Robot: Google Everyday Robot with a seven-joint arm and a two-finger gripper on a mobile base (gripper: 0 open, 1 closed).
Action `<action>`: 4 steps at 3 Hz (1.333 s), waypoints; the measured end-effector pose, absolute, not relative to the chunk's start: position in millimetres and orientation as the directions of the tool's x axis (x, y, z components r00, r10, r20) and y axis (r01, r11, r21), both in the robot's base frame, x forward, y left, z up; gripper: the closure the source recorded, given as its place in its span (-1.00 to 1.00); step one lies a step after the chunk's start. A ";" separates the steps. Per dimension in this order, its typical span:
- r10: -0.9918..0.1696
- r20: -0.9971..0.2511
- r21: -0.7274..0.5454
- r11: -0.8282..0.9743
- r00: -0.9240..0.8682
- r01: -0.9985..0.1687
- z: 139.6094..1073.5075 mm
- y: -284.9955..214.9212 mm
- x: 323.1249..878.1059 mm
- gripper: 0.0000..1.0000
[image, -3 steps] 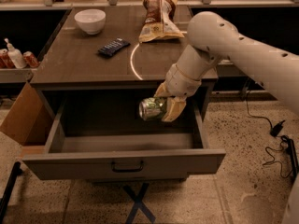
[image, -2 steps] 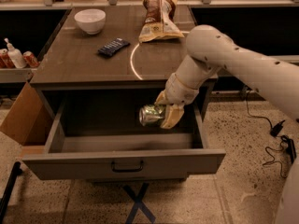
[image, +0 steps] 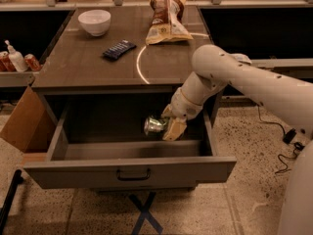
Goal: Place green can into top drawer
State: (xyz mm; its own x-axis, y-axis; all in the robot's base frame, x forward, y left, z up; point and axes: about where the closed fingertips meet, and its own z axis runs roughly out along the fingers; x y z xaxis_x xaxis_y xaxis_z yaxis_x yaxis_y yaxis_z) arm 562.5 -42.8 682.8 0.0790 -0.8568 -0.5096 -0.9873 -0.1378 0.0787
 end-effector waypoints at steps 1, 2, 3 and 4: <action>-0.864 -0.503 0.074 -0.042 -0.001 -0.996 672.5 -37.4 568.4 0.61; -0.859 -0.509 0.101 0.013 -0.063 -0.995 657.6 -31.8 569.2 0.18; -0.852 -0.513 0.112 0.051 -0.102 -0.992 647.0 -29.5 574.7 -0.32; -0.846 -0.518 0.109 0.080 -0.126 -0.991 642.2 -31.8 579.0 -0.78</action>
Offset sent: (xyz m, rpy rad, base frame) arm 0.0097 0.0155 -0.0419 0.0070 0.0528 -0.2327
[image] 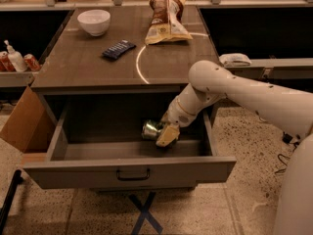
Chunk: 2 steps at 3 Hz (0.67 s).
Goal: Place green can into top drawer
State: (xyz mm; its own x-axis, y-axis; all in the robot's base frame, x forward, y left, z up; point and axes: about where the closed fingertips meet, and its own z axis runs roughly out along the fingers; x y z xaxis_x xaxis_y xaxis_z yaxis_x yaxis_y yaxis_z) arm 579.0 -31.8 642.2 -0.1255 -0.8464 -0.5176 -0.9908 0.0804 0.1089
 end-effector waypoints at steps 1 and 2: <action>-0.842 -0.523 0.094 0.103 -0.137 -0.990 649.2 -40.6 581.5 -1.00; -0.834 -0.531 0.081 0.129 -0.152 -0.988 662.3 -57.6 579.0 -1.00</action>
Offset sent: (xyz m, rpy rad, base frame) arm -0.0011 -0.0501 0.0400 0.0200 -0.0541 -0.0919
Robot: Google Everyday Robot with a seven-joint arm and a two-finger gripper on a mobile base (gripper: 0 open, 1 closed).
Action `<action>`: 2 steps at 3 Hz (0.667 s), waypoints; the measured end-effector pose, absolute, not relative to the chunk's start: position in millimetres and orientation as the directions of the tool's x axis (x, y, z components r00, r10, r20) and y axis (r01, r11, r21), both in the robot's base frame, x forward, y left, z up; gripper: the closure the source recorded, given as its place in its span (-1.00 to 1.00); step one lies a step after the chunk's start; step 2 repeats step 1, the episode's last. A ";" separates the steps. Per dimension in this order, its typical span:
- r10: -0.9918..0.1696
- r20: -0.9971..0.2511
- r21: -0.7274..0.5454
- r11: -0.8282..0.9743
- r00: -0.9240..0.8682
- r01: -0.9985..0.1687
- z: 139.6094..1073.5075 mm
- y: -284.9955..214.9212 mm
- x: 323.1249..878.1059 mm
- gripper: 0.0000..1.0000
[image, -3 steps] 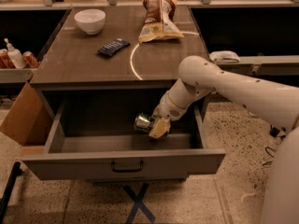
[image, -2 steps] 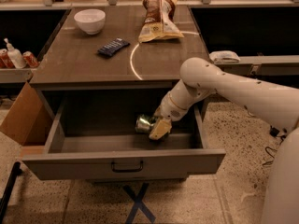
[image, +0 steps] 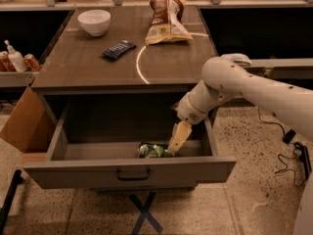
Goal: Place green can into top drawer
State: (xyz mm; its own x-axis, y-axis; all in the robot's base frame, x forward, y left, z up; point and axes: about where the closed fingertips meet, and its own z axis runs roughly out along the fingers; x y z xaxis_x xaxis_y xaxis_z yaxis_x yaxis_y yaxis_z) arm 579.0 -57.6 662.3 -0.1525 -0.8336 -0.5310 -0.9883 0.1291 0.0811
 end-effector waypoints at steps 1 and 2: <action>-0.821 -0.545 0.063 0.164 -0.171 -0.985 684.0 -87.7 571.1 -1.00; -0.821 -0.545 0.063 0.164 -0.171 -0.985 684.0 -87.7 571.1 -1.00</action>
Offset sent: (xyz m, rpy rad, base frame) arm 0.0000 0.0000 0.0000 0.0000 0.0000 0.0000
